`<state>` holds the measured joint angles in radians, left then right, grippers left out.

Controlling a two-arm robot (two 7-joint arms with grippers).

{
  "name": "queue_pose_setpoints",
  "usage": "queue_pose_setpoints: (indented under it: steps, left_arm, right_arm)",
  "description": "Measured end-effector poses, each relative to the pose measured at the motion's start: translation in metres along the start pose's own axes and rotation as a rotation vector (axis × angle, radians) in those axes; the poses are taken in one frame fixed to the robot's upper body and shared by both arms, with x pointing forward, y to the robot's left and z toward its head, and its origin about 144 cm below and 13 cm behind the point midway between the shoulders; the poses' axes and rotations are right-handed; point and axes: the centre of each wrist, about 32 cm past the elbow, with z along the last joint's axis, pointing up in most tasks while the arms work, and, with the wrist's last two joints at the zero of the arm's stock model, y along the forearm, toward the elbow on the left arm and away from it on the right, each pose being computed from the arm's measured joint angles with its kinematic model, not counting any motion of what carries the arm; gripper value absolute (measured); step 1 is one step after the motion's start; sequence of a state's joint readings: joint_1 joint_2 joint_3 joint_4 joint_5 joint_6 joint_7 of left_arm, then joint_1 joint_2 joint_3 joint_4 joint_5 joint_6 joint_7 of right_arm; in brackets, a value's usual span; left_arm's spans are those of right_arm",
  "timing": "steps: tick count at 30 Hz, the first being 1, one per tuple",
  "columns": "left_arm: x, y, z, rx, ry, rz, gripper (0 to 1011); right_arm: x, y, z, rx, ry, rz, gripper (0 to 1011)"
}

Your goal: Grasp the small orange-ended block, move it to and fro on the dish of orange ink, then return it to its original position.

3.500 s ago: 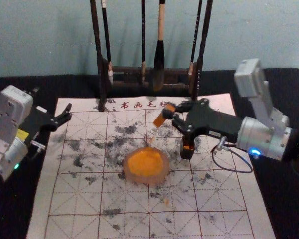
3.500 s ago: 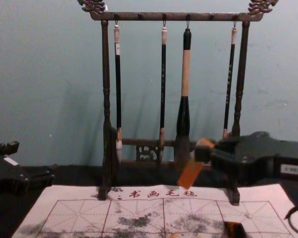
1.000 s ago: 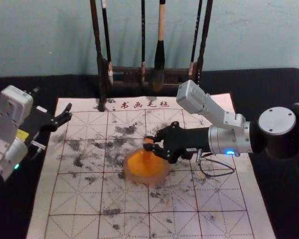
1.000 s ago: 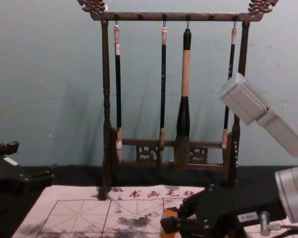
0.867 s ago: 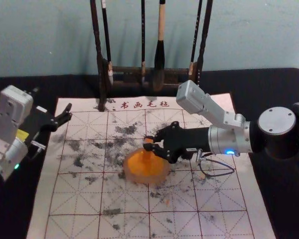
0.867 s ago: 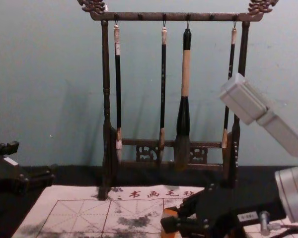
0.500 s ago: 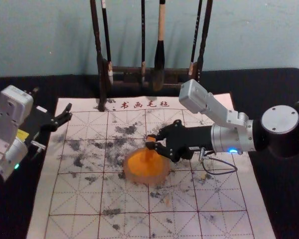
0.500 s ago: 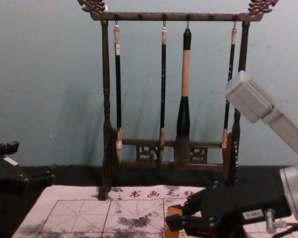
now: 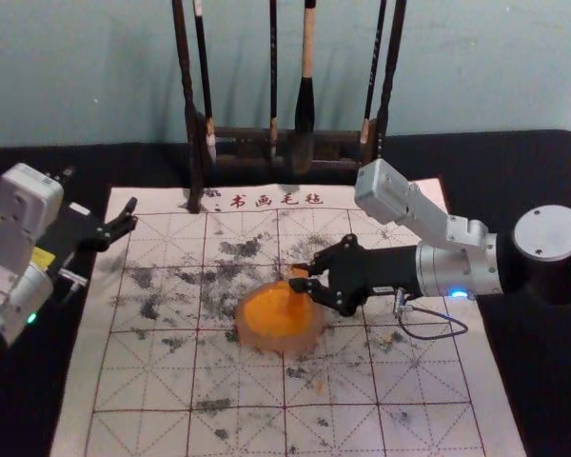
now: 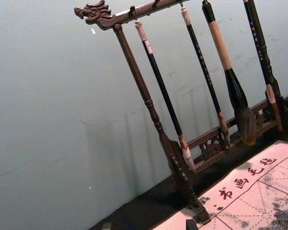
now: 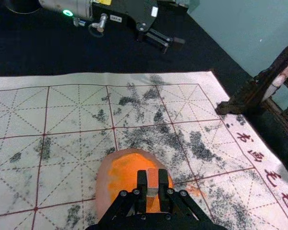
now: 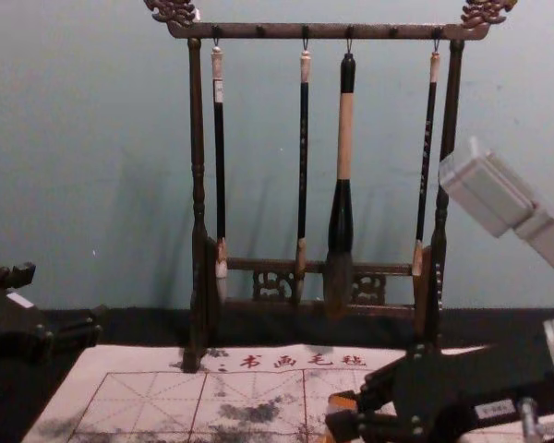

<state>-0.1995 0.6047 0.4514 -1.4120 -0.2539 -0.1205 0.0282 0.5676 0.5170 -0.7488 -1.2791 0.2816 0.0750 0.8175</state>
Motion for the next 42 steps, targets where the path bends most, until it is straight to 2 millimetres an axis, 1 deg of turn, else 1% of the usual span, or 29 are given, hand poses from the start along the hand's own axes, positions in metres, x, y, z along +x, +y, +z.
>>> queue_pose_setpoints:
  steps: [8, 18, 29, 42]
  left_arm:
    - [0.0, 0.0, 0.0, 0.0, 0.0, 0.0, 1001]
    - [0.0, 0.0, 0.0, 0.0, 0.0, 0.0, 1001]
    - [0.0, 0.0, 0.0, 0.0, 0.0, 0.0, 1001]
    - [0.0, 0.0, 0.0, 0.0, 0.0, 0.0, 1001]
  right_arm:
    - [-0.004, -0.005, -0.001, 0.003, -0.009, 0.021, 124]
    - [-0.009, -0.003, 0.0, 0.012, -0.01, 0.043, 124]
    - [-0.014, 0.008, 0.004, 0.018, -0.01, 0.075, 124]
    - [-0.013, 0.023, 0.01, 0.033, 0.003, 0.08, 124]
